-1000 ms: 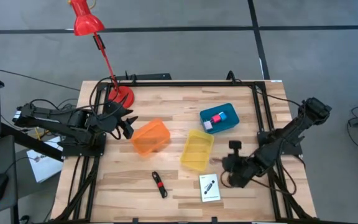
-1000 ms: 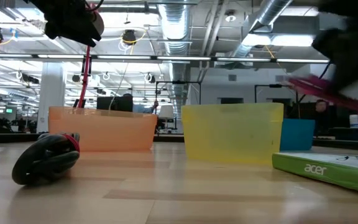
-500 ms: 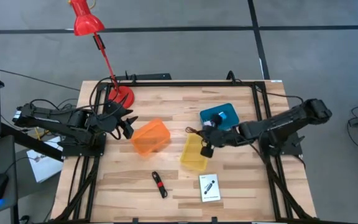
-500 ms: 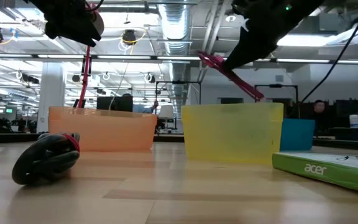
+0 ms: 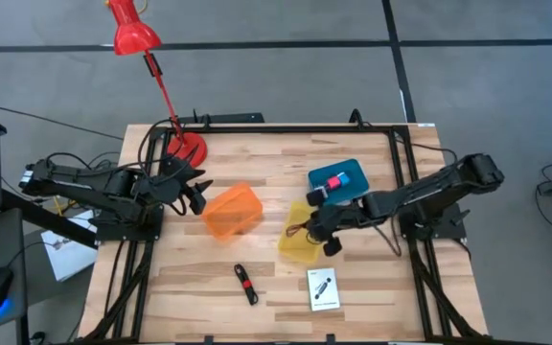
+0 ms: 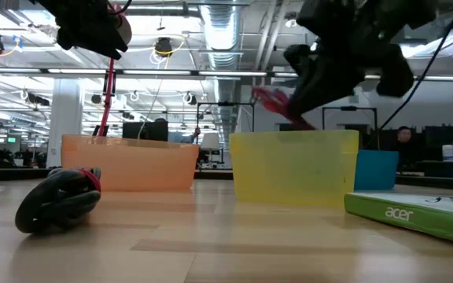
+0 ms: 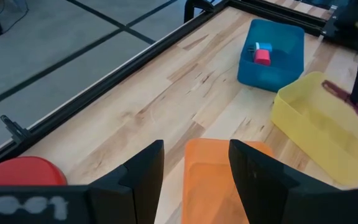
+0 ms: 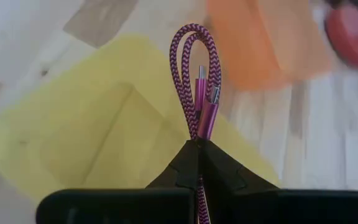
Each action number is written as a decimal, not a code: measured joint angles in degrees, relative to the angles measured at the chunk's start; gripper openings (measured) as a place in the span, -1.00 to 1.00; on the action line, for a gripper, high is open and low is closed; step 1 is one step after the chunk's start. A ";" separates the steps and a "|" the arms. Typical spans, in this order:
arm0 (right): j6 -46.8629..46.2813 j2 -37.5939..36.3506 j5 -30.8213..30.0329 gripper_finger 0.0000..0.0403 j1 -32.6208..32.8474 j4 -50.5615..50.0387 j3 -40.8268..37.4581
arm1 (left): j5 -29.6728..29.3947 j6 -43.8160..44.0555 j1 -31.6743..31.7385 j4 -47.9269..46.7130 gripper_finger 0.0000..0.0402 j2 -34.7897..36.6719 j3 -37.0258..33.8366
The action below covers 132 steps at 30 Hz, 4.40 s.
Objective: Pick and place items into bin
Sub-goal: Put the pink charger cable into the yellow bin, then put the black charger cable into the yellow bin
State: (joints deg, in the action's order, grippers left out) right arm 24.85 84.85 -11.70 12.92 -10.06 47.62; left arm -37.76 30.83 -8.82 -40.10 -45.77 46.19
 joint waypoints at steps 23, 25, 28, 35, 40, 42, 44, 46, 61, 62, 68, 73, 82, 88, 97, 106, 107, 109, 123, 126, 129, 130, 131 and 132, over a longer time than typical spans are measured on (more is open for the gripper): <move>1.29 16.99 -1.71 -0.75 -1.07 -10.92 10.46 | 0.55 0.22 0.02 0.04 -0.15 -0.38 0.04; 0.43 17.75 -1.82 -0.70 -1.28 -11.87 11.96 | 0.52 0.24 0.02 0.07 -0.15 -0.35 0.04; 0.30 17.78 -1.91 -0.62 -1.55 -14.09 13.86 | 0.55 0.24 0.00 0.06 -0.15 -0.38 0.04; -0.96 17.37 -3.51 -0.43 -1.18 -22.16 18.18 | 3.13 3.03 0.01 0.04 -0.15 -0.38 0.04; -3.84 17.37 -3.48 -0.40 0.09 -27.61 24.60 | 4.89 3.06 0.02 -2.01 -0.15 -0.38 0.02; -5.04 17.36 -3.40 -0.41 0.57 -30.05 27.56 | 6.67 0.74 0.02 -1.90 -0.15 -0.36 0.02; -5.82 17.34 -3.36 -0.43 0.99 -32.58 30.84 | 9.97 -1.48 0.02 -1.49 -0.15 -0.84 0.02; -5.97 17.34 -3.33 -0.45 1.44 -35.41 33.94 | 15.32 -4.14 -0.25 -0.17 -0.15 -1.64 0.02; -16.47 0.65 -1.92 -0.47 1.95 -58.97 49.55 | 41.78 -28.53 -7.57 28.15 -0.15 -27.41 0.02; -17.04 -1.49 -1.07 -0.47 1.95 -58.28 49.56 | 41.70 -28.43 -7.82 28.06 -0.15 -28.89 0.02; -19.30 -13.36 1.54 -0.47 2.12 -53.31 45.93 | 44.30 -27.43 -9.95 31.50 -0.15 -37.34 0.02; -22.91 -19.89 1.38 -0.47 2.21 -51.97 41.82 | 48.78 -29.25 -12.13 36.54 -0.15 -43.62 0.83; -23.37 -22.98 1.26 -0.47 2.04 -44.12 35.95 | 44.55 -40.96 -16.43 34.95 -0.15 -47.68 3.10; -23.07 -20.54 1.13 -0.47 1.95 -44.01 34.57 | 40.41 -46.22 -17.76 32.94 -0.15 -48.07 3.10; -22.76 -18.04 1.13 -0.47 1.95 -45.95 34.59 | 41.40 -45.57 -17.86 32.01 -0.15 -48.09 3.10; -22.83 -18.15 1.13 -0.47 1.95 -46.90 34.61 | 41.02 -47.32 -17.79 32.06 -0.15 -48.11 3.10; -22.83 -18.15 1.13 -0.47 1.95 -46.90 34.61 | 40.91 -47.18 -17.79 32.06 -0.15 -48.11 3.10; -22.81 -18.15 1.15 -0.47 1.95 -46.90 34.61 | 40.39 -47.05 -17.79 32.29 -0.15 -48.62 3.11; -22.86 -18.15 1.15 -0.47 1.95 -48.41 34.68 | 37.73 -47.69 -18.12 32.21 -0.19 -56.47 5.66; -22.85 -18.15 1.15 -0.47 1.95 -48.42 34.68 | 37.10 -46.75 -18.07 31.98 -0.32 -56.31 5.66; -22.83 -18.15 1.15 -0.47 1.95 -48.81 34.68 | 34.18 -46.92 -18.05 30.93 -0.54 -55.98 6.81; -22.79 -18.15 1.15 -0.47 1.95 -49.03 34.68 | 32.47 -47.69 -18.03 30.21 -0.63 -55.67 7.54; -22.78 -18.15 1.17 -0.47 1.95 -49.38 34.68 | 29.95 -48.64 -18.03 29.31 -0.69 -55.21 8.35; -22.82 -18.15 1.16 -0.47 1.95 -49.77 34.68 | 26.86 -49.56 -18.03 28.64 -0.71 -54.78 9.38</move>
State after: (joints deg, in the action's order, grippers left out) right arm 2.03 66.70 -10.54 14.87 -59.83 82.30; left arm -10.90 -18.73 -26.85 -11.46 -100.56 55.57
